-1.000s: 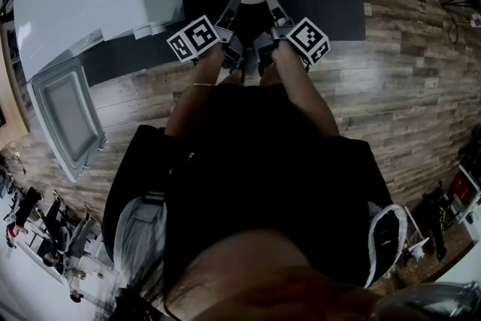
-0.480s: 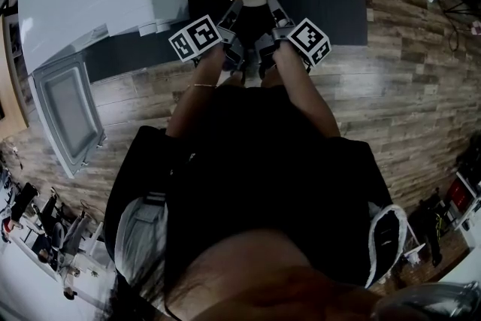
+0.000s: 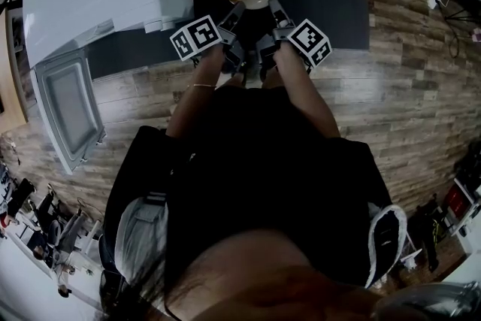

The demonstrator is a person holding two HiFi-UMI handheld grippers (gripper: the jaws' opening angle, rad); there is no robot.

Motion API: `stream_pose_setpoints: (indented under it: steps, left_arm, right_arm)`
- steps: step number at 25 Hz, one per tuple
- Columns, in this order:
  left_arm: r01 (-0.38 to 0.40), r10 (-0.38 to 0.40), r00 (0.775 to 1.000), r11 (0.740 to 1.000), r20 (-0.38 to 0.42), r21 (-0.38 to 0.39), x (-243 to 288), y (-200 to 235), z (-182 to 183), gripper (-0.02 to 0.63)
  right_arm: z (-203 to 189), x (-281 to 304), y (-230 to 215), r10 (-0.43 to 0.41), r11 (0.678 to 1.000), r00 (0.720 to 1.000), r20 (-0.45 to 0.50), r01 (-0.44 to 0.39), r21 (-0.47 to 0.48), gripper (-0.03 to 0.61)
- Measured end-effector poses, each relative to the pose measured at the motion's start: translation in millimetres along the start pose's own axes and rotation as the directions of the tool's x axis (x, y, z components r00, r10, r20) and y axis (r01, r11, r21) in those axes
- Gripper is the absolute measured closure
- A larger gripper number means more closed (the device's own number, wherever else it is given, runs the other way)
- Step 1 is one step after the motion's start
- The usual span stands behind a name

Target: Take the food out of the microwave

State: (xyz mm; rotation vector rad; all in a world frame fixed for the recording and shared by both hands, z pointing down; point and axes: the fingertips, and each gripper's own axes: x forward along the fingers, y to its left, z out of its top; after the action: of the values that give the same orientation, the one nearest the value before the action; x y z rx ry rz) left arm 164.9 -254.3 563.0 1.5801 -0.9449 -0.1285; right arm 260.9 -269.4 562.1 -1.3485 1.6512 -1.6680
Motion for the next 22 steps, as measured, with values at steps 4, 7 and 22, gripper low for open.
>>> stream_pose_setpoints:
  steps: [4,7,22]
  left_arm:
    - [0.001,-0.001,0.999,1.0,-0.033,-0.002,-1,1,-4,0.554]
    - [0.002,-0.001,0.998,1.0,-0.055,0.017,-1,1,-6,0.549]
    - [0.051,-0.045,0.988,0.998,-0.147,0.038,0,-10,-22,0.549]
  right_arm:
    - [1,1,0,-0.006,1.0,1.0,0.004,0.006,-0.011,0.558]
    - [2,2,0,-0.014,1.0,1.0,0.005,0.015,-0.026,0.558]
    - [14,-3,2,-0.074,0.985,0.997,0.024,0.077,-0.152,0.56]
